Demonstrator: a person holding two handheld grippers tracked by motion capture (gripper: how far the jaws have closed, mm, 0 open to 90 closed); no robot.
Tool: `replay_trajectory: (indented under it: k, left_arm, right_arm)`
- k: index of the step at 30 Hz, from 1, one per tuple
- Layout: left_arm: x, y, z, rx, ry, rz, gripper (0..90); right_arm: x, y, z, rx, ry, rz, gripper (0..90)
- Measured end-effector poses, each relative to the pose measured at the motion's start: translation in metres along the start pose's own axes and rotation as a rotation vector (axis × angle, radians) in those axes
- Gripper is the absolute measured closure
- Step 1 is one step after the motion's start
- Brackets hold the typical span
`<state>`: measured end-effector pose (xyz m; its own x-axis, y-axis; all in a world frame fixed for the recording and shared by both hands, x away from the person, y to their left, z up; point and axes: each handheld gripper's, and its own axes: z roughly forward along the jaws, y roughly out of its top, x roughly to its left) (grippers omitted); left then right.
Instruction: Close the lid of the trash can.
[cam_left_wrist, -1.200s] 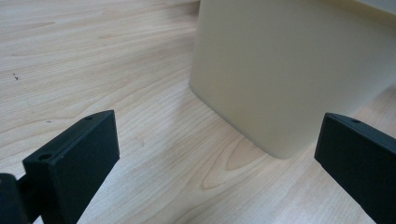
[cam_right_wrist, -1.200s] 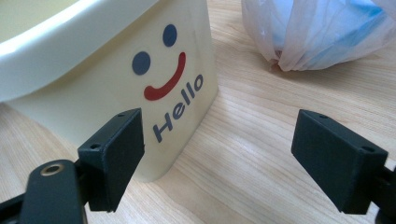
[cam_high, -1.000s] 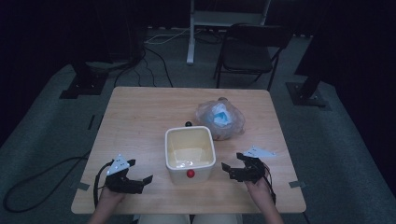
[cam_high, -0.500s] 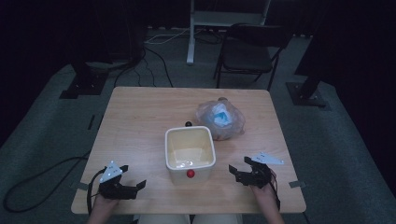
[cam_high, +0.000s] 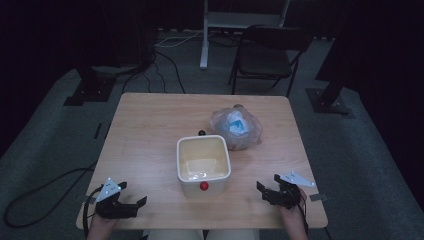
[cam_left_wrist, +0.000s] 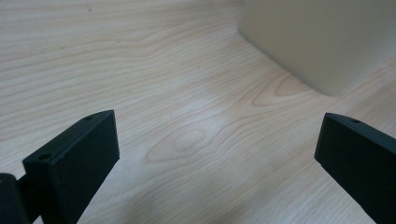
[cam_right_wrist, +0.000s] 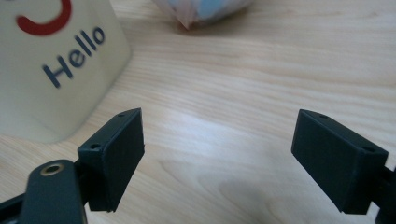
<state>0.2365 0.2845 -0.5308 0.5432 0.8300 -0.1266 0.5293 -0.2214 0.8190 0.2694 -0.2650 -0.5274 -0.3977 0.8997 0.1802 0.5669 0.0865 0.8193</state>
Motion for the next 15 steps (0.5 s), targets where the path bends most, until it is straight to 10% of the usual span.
replay_trajectory:
  k: [15]
  left_arm:
    - [0.010, -0.016, -0.014, 0.033, 0.052, 0.003, 0.4]
  right_arm:
    - [-0.022, -0.023, -0.018, 0.029, -0.052, 0.055, 16.3]
